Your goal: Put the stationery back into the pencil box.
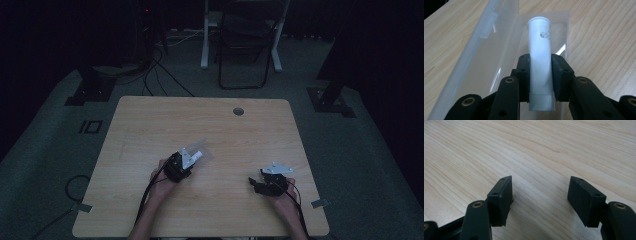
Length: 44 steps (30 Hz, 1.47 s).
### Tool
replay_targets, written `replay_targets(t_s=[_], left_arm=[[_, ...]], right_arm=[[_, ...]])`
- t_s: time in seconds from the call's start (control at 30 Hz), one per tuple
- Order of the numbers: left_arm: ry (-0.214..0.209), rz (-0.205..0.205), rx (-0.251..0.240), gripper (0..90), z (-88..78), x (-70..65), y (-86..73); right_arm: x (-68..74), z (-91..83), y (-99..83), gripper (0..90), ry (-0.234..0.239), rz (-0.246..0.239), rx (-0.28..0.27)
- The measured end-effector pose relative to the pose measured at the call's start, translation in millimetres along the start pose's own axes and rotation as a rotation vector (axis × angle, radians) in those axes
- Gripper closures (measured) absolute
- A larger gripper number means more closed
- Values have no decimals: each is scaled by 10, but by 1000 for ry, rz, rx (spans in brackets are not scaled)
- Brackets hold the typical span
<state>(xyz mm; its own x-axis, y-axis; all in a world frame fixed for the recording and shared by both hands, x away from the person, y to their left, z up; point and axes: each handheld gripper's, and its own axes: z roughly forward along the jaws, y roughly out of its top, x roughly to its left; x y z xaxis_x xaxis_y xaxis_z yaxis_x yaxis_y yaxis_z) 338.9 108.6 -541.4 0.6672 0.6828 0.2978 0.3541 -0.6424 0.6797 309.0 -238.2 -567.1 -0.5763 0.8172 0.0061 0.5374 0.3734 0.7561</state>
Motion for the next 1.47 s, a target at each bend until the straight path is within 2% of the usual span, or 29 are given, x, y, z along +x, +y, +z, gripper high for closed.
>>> replay_targets(t_s=[0.43, 0.57, 0.83, 1.0, 1.2, 1.27, 1.3, 1.37, 1.4, 1.47], left_arm=[[18, 9, 14, 702, 10, 2, -8], [21, -1, -9, 679, -36, 1, 7], [11, 14, -75, 641, -222, -62, 88], [-29, 3, -123, 617, -329, -125, 97], [-97, -40, -169, 579, -402, -231, 45], [-109, -36, -169, 565, -407, -248, 33], [-141, -55, -178, 563, -407, -282, 0], [-141, -55, -178, 560, -407, -282, 0], [-170, -71, -163, 551, -386, -310, -58], [-178, -75, -156, 548, -380, -321, -81]], right_arm=[[-1, -2, -2, 365, -1, 0, -1], [-2, -3, -4, 365, -1, 1, -1], [-2, -4, -4, 364, -2, 0, -1], [-3, -5, -6, 364, -2, 1, -1], [-5, -7, -7, 363, -2, -1, -1], [-5, -7, -8, 363, -2, -1, -1], [-5, -7, -8, 363, -2, -1, -1], [-5, -7, -8, 363, -2, -1, -1], [-5, -8, -8, 363, -2, -1, -1], [-5, -8, -8, 362, -2, -1, -1]])
